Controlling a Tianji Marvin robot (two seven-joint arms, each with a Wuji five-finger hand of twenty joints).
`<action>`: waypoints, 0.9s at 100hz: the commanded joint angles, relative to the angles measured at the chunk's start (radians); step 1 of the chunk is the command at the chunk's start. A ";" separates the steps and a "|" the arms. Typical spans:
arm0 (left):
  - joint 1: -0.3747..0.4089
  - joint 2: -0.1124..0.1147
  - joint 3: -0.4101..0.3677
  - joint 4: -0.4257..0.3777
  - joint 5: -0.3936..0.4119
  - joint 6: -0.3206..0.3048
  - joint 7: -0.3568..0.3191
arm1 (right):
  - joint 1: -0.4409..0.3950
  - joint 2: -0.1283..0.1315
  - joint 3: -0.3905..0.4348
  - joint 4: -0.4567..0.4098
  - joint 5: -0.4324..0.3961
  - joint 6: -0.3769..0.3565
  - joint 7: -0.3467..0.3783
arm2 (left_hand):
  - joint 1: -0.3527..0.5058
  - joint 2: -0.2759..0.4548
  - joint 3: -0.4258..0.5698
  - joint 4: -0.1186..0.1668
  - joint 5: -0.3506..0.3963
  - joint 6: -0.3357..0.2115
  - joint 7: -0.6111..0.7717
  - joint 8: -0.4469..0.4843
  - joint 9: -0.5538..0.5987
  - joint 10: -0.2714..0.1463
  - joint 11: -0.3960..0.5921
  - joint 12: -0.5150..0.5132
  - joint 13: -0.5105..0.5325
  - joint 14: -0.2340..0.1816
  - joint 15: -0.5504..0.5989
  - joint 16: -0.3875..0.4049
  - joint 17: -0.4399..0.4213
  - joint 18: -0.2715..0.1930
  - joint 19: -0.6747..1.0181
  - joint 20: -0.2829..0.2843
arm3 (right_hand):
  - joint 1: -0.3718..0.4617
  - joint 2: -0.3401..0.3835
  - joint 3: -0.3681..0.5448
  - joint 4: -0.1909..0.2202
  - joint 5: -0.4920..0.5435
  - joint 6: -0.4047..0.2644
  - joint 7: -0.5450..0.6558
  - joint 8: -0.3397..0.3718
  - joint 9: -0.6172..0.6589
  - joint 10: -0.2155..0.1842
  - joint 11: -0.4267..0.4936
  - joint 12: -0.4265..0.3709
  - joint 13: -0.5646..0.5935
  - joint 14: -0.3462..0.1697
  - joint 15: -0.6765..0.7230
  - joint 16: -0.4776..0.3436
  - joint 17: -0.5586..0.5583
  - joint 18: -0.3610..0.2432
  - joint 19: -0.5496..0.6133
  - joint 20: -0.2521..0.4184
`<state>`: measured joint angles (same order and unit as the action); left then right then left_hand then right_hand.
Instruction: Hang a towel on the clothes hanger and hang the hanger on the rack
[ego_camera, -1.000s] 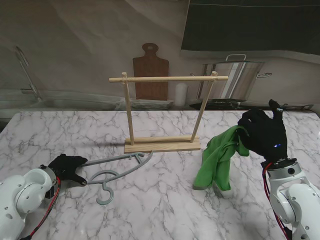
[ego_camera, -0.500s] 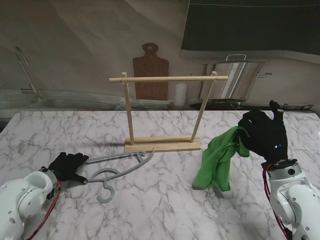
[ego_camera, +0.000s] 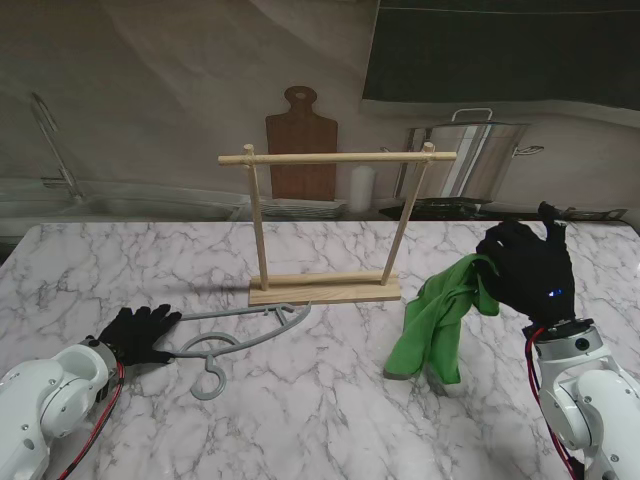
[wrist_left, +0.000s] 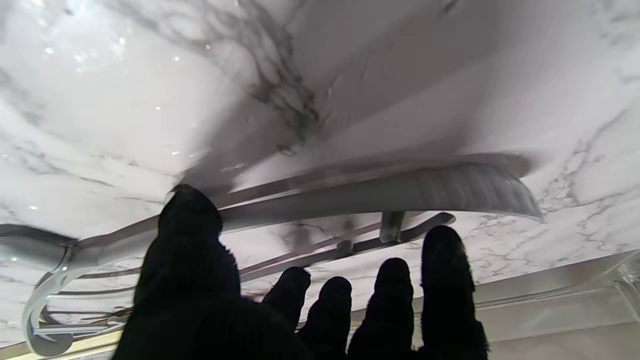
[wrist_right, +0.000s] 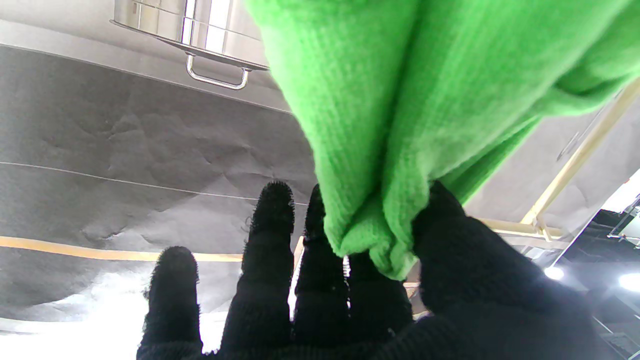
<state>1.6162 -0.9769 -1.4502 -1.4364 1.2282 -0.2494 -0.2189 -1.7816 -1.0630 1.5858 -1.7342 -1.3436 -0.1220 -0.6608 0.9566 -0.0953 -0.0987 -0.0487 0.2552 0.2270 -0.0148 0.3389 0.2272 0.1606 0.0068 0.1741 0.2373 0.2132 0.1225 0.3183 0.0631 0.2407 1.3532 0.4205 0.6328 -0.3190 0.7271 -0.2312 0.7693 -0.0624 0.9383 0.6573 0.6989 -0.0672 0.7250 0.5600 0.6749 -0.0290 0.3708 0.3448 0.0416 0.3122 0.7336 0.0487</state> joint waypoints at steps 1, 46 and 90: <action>0.017 -0.003 0.014 0.036 -0.005 -0.004 -0.040 | -0.003 -0.001 0.000 0.001 0.000 0.006 -0.001 | 0.122 -0.042 0.086 0.064 0.044 -0.098 0.066 0.008 0.012 -0.018 -0.008 -0.017 0.004 -0.035 -0.012 -0.026 0.016 -0.011 -1.103 -0.016 | 0.039 0.080 0.007 -0.002 0.017 -0.095 0.065 0.016 -0.013 0.008 0.000 -0.006 -0.010 0.001 -0.017 0.002 -0.025 0.022 -0.020 -0.014; 0.003 0.003 0.024 0.023 -0.078 -0.020 -0.175 | -0.006 -0.002 0.002 0.004 0.003 0.008 -0.004 | 0.019 -0.137 0.074 0.057 0.034 -0.039 0.035 -0.075 0.032 -0.059 0.028 -0.039 0.055 -0.085 -0.003 -0.048 0.041 -0.106 -1.035 0.022 | 0.039 0.082 0.007 -0.002 0.016 -0.096 0.065 0.016 -0.016 0.008 -0.001 -0.006 -0.011 0.000 -0.017 0.002 -0.026 0.023 -0.023 -0.017; -0.007 0.005 0.039 0.030 -0.103 -0.003 -0.208 | -0.010 -0.003 0.007 0.002 0.005 0.002 -0.013 | 0.333 -0.046 0.175 0.082 0.142 -0.186 0.123 -0.056 0.245 -0.131 0.133 0.015 0.242 -0.126 0.058 0.001 0.096 -0.157 -0.723 0.026 | 0.040 0.081 0.006 -0.002 0.016 -0.097 0.066 0.015 -0.013 0.007 0.000 -0.006 -0.010 0.000 -0.017 0.002 -0.025 0.023 -0.024 -0.019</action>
<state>1.5823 -0.9642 -1.4353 -1.4667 1.1357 -0.2608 -0.3994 -1.7868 -1.0643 1.5906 -1.7332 -1.3380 -0.1223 -0.6688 1.1079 -0.1370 -0.0255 -0.0271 0.2660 0.2301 -0.0354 0.2313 0.3506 0.0925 0.0479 0.1511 0.3696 0.1330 0.0907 0.2825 0.1368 0.1090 1.3048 0.4422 0.6328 -0.3187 0.7262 -0.2313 0.7693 -0.0627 0.9383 0.6573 0.6989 -0.0671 0.7250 0.5597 0.6736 -0.0290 0.3708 0.3448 0.0414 0.3122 0.7315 0.0478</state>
